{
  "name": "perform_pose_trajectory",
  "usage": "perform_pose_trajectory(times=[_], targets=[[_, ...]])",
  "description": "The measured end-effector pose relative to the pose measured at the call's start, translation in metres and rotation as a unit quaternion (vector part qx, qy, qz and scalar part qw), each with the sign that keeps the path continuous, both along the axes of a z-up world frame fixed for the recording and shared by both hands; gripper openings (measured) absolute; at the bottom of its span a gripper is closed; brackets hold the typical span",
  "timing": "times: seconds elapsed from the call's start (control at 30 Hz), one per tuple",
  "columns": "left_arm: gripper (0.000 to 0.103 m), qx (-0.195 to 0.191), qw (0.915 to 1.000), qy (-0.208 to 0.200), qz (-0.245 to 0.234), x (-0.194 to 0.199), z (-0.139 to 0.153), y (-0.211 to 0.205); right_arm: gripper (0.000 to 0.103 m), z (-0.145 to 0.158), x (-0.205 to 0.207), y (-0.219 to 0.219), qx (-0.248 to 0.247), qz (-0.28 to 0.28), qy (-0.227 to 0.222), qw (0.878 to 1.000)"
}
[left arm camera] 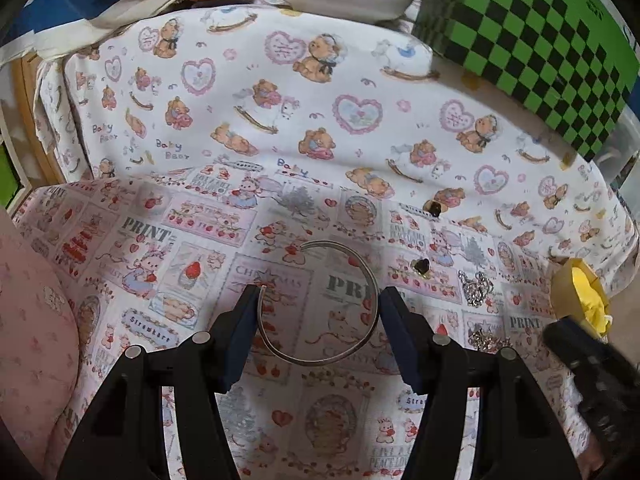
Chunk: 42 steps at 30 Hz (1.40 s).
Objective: Organize jewelry
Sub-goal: 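Close the left tool on the silver bangle while the right tool reaches the silver earrings, then lift the bangle with the left tool while the right tool grasps a small silver earring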
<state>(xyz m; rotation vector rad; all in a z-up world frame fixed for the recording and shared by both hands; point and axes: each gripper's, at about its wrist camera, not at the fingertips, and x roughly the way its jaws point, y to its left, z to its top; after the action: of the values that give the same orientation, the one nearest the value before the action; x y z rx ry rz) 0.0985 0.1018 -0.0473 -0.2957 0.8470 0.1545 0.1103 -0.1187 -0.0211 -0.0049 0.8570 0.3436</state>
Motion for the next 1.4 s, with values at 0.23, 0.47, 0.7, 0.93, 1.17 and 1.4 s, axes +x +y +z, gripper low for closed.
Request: perform_pose_trajectory(times=[0.23,0.47,0.7,0.93,1.17,1.4], targets=[[0.059,0.003,1.0000,-0.007,0.002,-0.003,0.006,0.001,0.035,-0.014,0.000,0.008,0.024,0.039,0.012,0.999],[0.059,0.010,0.9999,-0.012,0.002,-0.004,0.011,-0.003,0.033,-0.022,0.006,0.008,0.035,0.040,0.032,0.998],[0.059,0.018,0.9998,-0.006,0.004,-0.001,0.010,-0.003,0.013,-0.033,0.011,0.016,-0.011,0.031,0.032,0.999],[0.059,0.049,0.9987,-0.010,0.010,-0.002,0.011,-0.005,0.013,-0.037,0.013,0.015,-0.009,0.033,0.036,0.999],[0.059,0.051,0.9986,-0.004,0.015,-0.002,0.006,-0.001,0.013,-0.038,0.010,0.019,-0.025,0.043,0.026,0.998],[0.059,0.046,0.9987,-0.014,0.015,-0.004,0.010,0.000,0.013,-0.032,0.005,0.012,-0.012,0.028,0.010,0.999]])
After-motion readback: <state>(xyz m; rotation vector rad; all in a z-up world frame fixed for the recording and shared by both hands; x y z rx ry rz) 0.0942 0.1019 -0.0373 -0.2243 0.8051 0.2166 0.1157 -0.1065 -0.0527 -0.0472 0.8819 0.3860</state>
